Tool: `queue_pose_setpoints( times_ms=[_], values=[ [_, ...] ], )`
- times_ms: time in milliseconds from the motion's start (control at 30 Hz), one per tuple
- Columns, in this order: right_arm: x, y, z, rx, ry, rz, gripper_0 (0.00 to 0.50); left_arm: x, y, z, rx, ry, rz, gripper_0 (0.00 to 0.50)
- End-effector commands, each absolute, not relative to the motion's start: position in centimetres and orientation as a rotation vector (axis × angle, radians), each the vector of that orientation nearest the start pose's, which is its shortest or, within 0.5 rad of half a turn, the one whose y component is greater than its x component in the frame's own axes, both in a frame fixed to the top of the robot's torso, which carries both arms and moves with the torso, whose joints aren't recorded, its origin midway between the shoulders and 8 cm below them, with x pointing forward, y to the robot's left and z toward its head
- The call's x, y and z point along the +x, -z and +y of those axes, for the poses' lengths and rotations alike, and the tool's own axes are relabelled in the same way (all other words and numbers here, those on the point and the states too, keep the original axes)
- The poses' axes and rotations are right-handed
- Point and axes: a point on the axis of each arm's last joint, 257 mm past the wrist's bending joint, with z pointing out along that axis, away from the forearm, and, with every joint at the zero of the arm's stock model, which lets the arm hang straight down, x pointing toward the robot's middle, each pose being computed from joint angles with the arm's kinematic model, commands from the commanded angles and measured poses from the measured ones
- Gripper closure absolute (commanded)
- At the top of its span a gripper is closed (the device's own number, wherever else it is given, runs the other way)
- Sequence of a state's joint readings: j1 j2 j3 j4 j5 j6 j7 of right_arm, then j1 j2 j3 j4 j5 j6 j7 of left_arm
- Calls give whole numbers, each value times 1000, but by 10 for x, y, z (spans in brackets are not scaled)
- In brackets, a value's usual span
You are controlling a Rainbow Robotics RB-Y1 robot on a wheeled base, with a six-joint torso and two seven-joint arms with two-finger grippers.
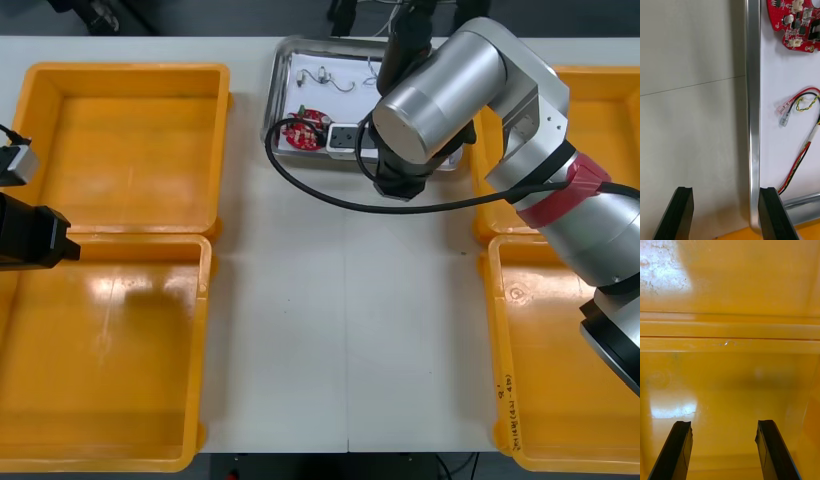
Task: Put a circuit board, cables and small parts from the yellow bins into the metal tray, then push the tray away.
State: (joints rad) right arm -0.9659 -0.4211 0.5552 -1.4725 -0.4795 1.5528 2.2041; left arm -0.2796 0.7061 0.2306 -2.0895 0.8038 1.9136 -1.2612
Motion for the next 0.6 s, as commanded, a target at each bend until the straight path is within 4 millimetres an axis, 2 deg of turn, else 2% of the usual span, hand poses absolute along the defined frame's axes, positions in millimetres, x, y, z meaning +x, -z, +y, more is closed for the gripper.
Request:
queue_pose_setpoints(
  times_ms=[33, 233, 400, 600],
  values=[
    [556, 115, -76, -1690, 475, 1928, 0, 400, 161, 350, 98, 20, 2667, 0],
    [529, 104, -91, -1676, 464, 1999, 0, 400, 161, 350, 98, 20, 2667, 0],
    [502, 101, -101, -1563, 426, 2097, 0, 400, 161, 350, 98, 20, 2667, 0],
    [490, 89, -106, -1366, 355, 2120, 0, 400, 161, 350, 98, 20, 2667, 0]
  ],
)
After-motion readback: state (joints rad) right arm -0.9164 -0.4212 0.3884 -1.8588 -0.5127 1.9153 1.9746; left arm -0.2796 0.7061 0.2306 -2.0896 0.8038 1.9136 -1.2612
